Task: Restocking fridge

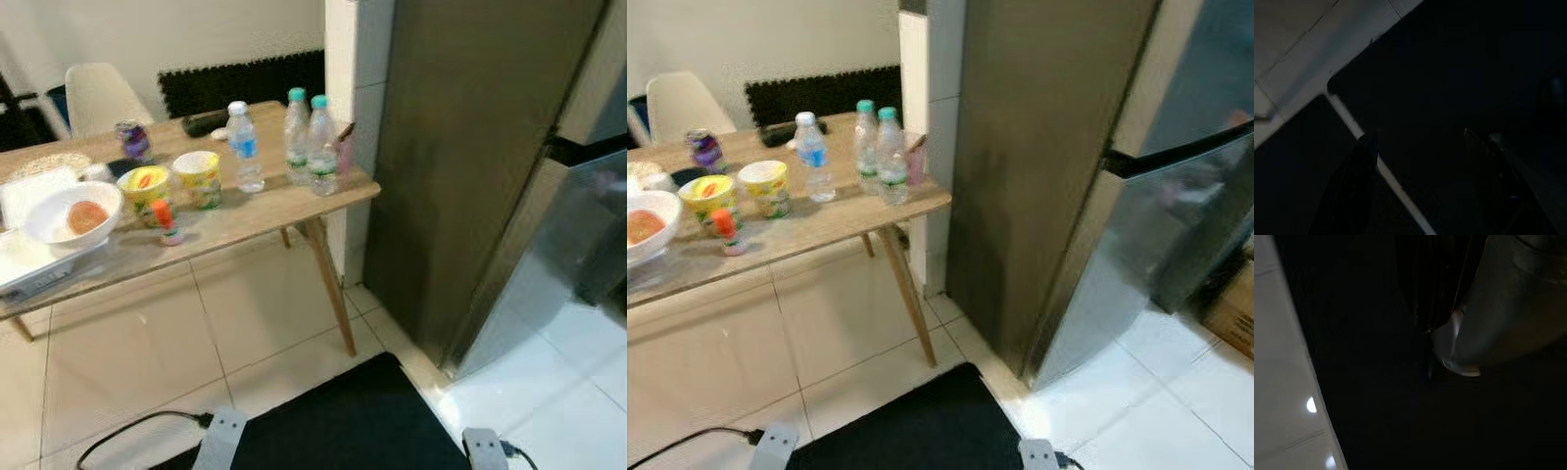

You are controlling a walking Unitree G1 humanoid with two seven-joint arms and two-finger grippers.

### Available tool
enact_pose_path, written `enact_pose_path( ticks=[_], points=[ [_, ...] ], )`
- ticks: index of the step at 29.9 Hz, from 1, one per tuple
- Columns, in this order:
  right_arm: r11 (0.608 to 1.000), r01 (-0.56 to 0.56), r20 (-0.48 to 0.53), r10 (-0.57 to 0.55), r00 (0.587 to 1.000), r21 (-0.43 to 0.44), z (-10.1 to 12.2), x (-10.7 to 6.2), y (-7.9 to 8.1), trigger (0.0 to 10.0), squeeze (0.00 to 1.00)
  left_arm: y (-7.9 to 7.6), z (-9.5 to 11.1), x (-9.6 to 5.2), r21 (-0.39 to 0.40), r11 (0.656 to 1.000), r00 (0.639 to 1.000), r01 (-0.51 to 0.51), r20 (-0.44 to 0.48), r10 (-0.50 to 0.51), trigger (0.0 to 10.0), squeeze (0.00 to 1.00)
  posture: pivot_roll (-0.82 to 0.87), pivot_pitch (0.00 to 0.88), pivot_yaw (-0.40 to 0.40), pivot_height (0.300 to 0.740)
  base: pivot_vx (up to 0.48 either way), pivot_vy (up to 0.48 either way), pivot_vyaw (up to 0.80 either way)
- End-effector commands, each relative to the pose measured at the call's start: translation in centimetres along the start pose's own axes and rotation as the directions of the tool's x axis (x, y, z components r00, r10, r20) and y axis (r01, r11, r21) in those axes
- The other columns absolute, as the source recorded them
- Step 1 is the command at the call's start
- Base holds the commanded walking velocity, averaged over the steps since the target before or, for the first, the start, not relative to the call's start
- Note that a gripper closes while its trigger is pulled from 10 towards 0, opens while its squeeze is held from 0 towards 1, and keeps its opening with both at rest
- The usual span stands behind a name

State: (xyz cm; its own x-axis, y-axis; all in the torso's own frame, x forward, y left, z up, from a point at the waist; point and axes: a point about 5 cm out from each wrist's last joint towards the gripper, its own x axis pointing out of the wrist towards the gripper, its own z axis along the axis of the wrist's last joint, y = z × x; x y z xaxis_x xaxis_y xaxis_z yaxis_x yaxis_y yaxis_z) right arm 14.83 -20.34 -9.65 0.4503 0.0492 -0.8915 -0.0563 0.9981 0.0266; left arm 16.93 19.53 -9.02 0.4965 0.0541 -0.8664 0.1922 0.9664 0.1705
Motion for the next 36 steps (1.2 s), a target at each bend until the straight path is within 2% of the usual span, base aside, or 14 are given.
enact_pose_path(
  ticks=[1, 13, 19, 23, 26, 36],
  points=[
    [1.0, -0.012, 0.0, 0.012, 1.0, -0.006, 0.1, 0.1, 0.6, 10.0, 0.0, 0.4, -0.4, -0.1, 0.016, 1.0, 1.0, -0.007, -0.02, 0.007, 10.0, 0.0, -0.03, 0.0, 0.014, 0.74, 0.292, 0.0, 0.0],
    [1.0, -0.012, -0.001, 0.012, 1.0, 0.0, 0.2, 0.3, 1.1, 10.0, 0.0, 0.5, -0.6, -0.1, 0.034, 0.999, 1.0, -0.002, -0.022, 0.003, 10.0, 0.0, -0.03, 0.0, 0.022, 0.74, 0.295, 0.0, 0.0],
    [1.0, 0.001, -0.01, -0.001, 1.0, 0.018, -0.5, 0.1, 0.6, 10.0, 0.0, 0.5, -0.6, -0.1, 0.035, 0.999, 1.0, -0.002, -0.024, 0.003, 10.0, 0.0, -0.03, 0.0, 0.024, 0.74, 0.287, 0.0, 0.0],
    [1.0, 0.007, -0.016, -0.007, 1.0, 0.023, -0.8, 0.0, 0.3, 10.0, 0.0, 0.5, -0.5, -0.1, 0.007, 1.0, 1.0, -0.005, -0.019, 0.005, 10.0, 0.0, -0.03, 0.0, 0.024, 0.74, 0.0, 0.0, 0.0],
    [1.0, 0.009, -0.018, -0.008, 1.0, 0.026, -0.9, -0.1, 0.2, 10.0, 0.0, 0.3, -0.4, -0.1, 0.025, 1.0, 1.0, 0.017, -0.017, -0.017, 10.0, 0.0, -0.03, 0.0, 0.025, 0.74, 0.0, 0.0, 0.0],
    [0.997, 0.022, 0.01, -0.023, 1.0, 0.072, -0.5, 0.0, 0.1, 10.0, 0.0, 0.0, -0.4, -0.1, 0.022, 0.999, 0.999, 0.027, -0.02, -0.027, 10.0, 0.0, -0.03, 0.0, 0.027, 0.74, 0.0, -0.447, 0.0]
  ],
)
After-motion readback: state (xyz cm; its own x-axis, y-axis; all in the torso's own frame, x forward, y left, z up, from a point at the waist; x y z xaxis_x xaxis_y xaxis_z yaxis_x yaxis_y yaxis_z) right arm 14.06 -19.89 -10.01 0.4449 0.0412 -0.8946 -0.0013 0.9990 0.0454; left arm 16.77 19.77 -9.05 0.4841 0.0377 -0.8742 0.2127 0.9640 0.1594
